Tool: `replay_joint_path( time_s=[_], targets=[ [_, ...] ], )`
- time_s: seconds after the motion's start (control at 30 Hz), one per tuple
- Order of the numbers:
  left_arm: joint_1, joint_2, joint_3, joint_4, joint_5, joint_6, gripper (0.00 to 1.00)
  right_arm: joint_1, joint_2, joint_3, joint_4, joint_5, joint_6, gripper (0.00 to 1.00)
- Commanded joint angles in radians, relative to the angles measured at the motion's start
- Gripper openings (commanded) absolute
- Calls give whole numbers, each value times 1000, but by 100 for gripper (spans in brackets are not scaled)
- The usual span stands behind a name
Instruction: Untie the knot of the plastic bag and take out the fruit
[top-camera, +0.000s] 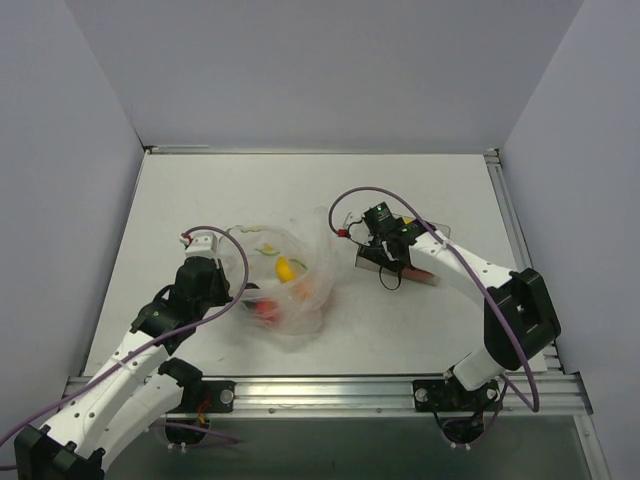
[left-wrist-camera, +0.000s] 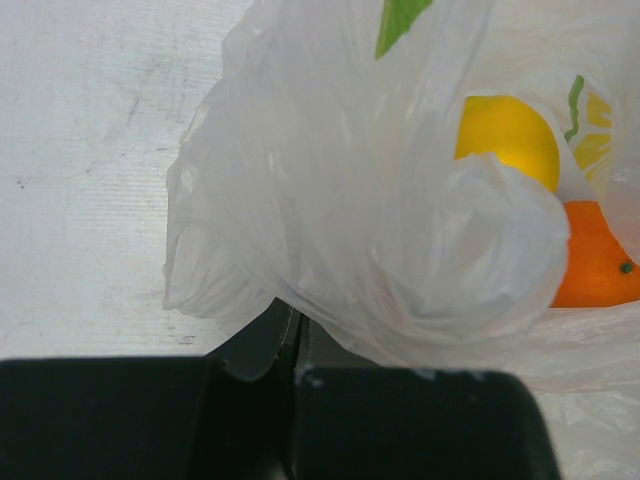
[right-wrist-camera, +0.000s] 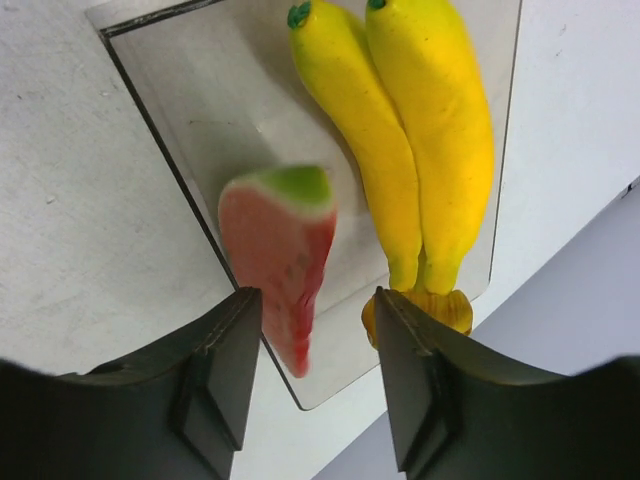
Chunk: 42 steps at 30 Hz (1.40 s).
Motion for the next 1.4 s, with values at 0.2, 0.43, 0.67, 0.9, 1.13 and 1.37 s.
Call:
replay_joint_path(
  time_s=[0.2, 0.43, 0.67, 0.9, 1.13, 1.37],
  targets=[
    [9, -11, 21, 52, 11, 11, 0, 127, -171, 109, -31, 50, 87, 65],
    [9, -14, 19, 52, 23, 11, 0, 250, -261, 274, -39, -69, 306, 66],
    [9, -25, 18, 56, 37, 11, 0, 365, -168, 377, 9, -304, 577, 66],
    [6, -27, 10, 56, 66, 11, 0, 471, 29, 429, 107, -382, 722, 65],
    [6, -63, 1, 33, 189, -36, 0, 505, 199, 494, 163, -340, 851, 59],
    [6, -143, -37, -16, 253, -109, 0, 505, 279, 434, 176, -295, 943, 51]
  ],
)
